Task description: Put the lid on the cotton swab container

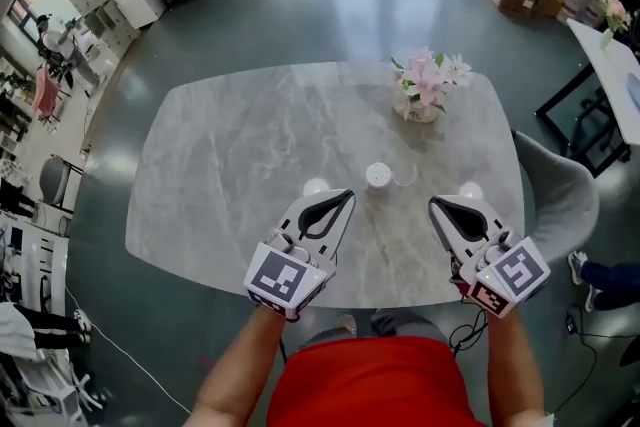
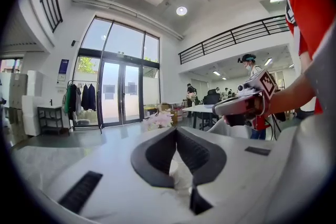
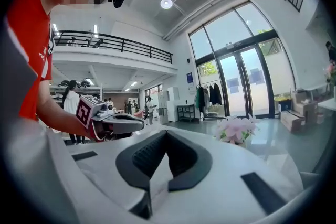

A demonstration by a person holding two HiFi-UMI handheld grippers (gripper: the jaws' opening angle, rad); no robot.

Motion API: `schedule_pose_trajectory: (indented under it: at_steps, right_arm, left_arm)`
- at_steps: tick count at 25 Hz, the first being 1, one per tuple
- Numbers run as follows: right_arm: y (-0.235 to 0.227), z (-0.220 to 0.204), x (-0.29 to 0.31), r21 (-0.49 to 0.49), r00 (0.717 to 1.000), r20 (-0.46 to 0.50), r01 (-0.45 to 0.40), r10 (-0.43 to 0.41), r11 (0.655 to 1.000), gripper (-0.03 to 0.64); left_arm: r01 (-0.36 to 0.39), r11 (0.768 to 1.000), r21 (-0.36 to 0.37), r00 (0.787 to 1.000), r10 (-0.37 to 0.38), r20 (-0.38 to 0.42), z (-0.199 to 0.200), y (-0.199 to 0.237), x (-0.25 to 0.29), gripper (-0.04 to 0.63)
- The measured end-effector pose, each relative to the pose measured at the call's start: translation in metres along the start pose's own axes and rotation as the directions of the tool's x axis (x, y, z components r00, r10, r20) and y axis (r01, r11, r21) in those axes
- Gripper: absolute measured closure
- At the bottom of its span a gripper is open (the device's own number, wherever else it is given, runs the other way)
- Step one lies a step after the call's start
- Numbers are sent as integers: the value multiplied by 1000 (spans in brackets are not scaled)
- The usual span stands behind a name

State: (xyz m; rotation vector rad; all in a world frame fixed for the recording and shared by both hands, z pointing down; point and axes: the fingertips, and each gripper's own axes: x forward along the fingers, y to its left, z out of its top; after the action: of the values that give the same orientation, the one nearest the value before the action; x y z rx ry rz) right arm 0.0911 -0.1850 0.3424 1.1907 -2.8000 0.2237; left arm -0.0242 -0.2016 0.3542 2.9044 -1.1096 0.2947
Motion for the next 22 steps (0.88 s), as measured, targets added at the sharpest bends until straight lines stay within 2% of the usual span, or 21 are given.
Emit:
schedule_pose_trajectory:
  at_steps: [4, 9, 13, 16, 18, 22]
  right_arm:
    - [-20, -18, 17, 31, 998, -36, -44, 45, 999, 589]
    - [-44, -41, 36, 76, 995, -83, -52, 58, 996, 586]
    - [-60, -62, 51, 116, 989, -138, -46, 62, 992, 549]
    - [-62, -84, 59, 157, 979, -190, -47, 77, 986, 465]
    - [-61, -98, 63, 172, 968, -234, -53, 93, 984, 411]
    - [-63, -123, 72, 213, 944, -309, -50, 116, 976, 350]
  left_arm:
    - [9, 999, 30, 999, -8, -32, -21, 9, 21, 575]
    - [59, 998, 34, 986, -53, -157, -57, 17, 46, 498]
    - [124, 991, 44, 960, -108, -258, -93, 23, 69, 393]
    - [177, 983, 44, 933, -153, -326, -119, 23, 81, 331]
    - [204, 978, 48, 916, -173, -362, -134, 24, 88, 317]
    - [234, 972, 28, 891, -203, -406, -158, 28, 101, 294]
